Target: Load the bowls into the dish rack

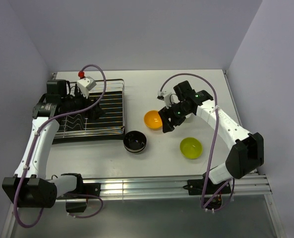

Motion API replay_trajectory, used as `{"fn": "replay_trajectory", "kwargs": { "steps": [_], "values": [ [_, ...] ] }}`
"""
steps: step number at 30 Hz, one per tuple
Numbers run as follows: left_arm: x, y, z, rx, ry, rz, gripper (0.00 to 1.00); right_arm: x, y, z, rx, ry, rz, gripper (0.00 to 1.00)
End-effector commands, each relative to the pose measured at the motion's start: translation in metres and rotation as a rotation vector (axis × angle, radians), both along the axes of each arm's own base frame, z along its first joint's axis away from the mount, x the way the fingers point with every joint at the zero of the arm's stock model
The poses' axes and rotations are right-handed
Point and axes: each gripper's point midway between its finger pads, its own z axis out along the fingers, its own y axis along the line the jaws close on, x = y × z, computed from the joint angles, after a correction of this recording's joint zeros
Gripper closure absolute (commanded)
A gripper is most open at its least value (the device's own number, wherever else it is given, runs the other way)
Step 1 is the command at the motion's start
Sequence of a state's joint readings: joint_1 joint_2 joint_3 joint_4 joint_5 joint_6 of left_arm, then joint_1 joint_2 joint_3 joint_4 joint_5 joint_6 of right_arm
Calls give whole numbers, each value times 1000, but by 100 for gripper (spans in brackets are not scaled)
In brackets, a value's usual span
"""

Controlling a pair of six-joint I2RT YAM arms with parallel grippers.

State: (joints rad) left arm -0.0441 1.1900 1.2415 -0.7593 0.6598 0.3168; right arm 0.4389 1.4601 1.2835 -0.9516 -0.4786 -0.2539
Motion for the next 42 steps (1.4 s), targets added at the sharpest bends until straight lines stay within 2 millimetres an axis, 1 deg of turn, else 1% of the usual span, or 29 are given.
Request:
{"fn": "replay_trajectory", "kwargs": {
  "steps": [1, 3, 4, 5, 7, 8, 10, 12, 13, 15, 16, 18, 19, 23, 25, 27, 28, 30, 32, 35, 38, 42],
  "values": [
    [-7, -8, 8, -19, -70, -53, 4, -5, 0, 11, 12, -23, 18, 35],
    [-8, -10, 6, -34, -56, -53, 5, -4, 5, 9, 23, -18, 1, 39],
    [-9, -12, 4, -51, -40, -48, 5, 0, 11, 11, 35, -39, -14, 40],
    [-8, -13, 6, -60, -46, -43, 6, -4, 18, 8, 34, -43, 1, 41],
    [-10, -15, 4, -87, -25, -29, 6, -2, 29, 7, 55, -55, -3, 44],
    [-9, -15, 5, -94, -32, -28, 6, -7, 37, 6, 64, -46, 15, 44],
    [-11, -16, 5, -112, -21, -16, 5, -7, 50, 0, 69, -4, 5, 44],
    [-9, -18, 12, -123, -36, -15, 5, -12, 65, -4, 91, 34, 10, 45],
    [-8, -18, 15, -136, -34, -6, 5, -10, 73, -8, 107, 63, -16, 45],
    [-6, -18, 23, -143, -48, 3, 5, -17, 85, -14, 118, 109, -16, 45],
    [-6, -19, 25, -148, -46, 2, 5, -17, 92, -18, 118, 136, -33, 47],
    [-6, -19, 28, -149, -52, 4, 5, -21, 100, -23, 110, 166, -41, 48],
    [-7, -18, 28, -150, -51, 7, 5, -20, 103, -30, 90, 192, -43, 48],
    [-5, -17, 26, -148, -61, 15, 5, -24, 112, -43, 59, 240, -39, 49],
    [-5, -17, 23, -143, -52, 20, 5, -24, 118, -42, 60, 253, -37, 51],
    [-5, -16, 22, -141, -47, 21, 4, -22, 118, -49, 41, 263, -43, 53],
    [-4, -16, 21, -139, -49, 24, 4, -21, 119, -50, 34, 261, -45, 53],
    [-3, -15, 21, -137, -49, 26, 4, -17, 117, -58, 2, 259, -58, 54],
    [-2, -15, 21, -132, -53, 29, 4, -16, 117, -61, -12, 266, -59, 55],
    [0, -14, 18, -126, -47, 32, 4, -15, 121, -59, -8, 283, -53, 55],
    [0, -14, 17, -126, -46, 30, 4, -11, 121, -64, -35, 288, -61, 55],
    [0, -13, 16, -123, -51, 33, 5, -8, 120, -65, -55, 284, -63, 64]
  ]
}}
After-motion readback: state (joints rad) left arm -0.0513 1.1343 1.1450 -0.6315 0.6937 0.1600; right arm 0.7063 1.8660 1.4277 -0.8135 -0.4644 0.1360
